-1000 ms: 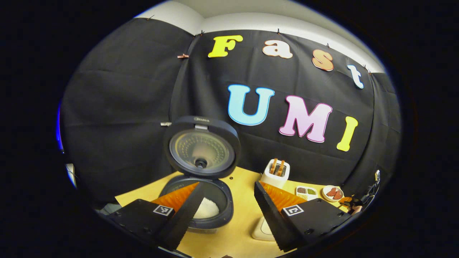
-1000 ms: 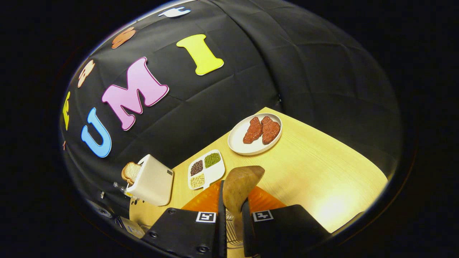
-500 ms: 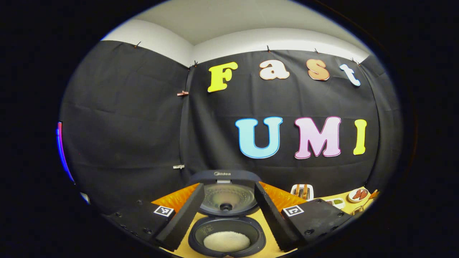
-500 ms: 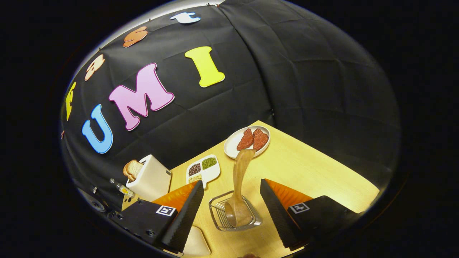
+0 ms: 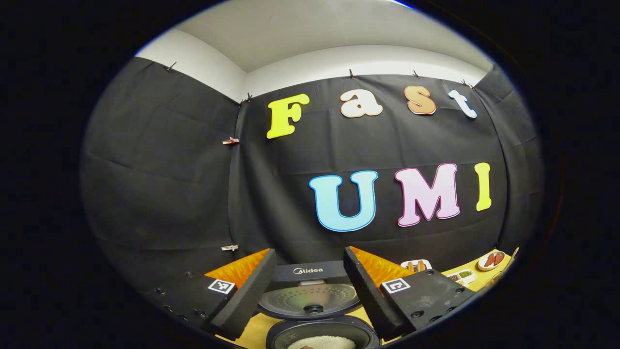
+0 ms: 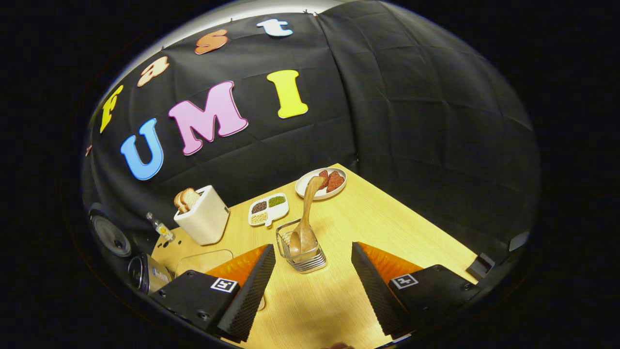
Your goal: Close the left gripper, press the button to open the rice cooker; take a wooden spoon from the chopstick holder with the right hand, scoop a spoonful of rice and pour it into the rice cooker, then put the wooden spoon back into the chopstick holder.
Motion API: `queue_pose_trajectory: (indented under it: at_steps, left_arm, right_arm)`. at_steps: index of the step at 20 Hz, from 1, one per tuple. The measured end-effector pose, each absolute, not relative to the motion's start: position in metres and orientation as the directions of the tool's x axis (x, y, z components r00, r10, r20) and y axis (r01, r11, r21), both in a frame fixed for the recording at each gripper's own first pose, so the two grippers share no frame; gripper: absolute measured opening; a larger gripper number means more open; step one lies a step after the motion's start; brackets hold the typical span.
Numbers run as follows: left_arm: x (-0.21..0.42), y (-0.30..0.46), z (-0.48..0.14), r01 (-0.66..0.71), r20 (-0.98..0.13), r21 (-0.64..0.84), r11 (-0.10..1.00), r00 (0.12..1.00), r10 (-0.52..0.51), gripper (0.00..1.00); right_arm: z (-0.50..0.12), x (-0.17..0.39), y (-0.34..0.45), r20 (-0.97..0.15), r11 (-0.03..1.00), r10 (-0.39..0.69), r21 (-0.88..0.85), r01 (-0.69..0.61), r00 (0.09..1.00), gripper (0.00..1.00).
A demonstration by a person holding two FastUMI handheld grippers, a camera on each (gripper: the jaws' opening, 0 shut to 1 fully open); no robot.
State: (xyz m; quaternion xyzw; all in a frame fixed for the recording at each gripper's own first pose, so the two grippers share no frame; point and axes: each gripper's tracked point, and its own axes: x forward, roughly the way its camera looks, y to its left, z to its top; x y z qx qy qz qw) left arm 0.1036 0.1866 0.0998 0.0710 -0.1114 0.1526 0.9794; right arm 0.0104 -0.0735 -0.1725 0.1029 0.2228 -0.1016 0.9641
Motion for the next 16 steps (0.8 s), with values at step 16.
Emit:
queue_pose_trajectory:
  at_steps: [16]
  left_arm:
    - [0.164,0.212,0.075,-0.285,0.136,0.12,0.951,0.953,0.269,0.99]
  right_arm:
    - [-0.14,-0.035,-0.019,-0.382,0.984,-0.104,0.094,0.151,0.918,0.99]
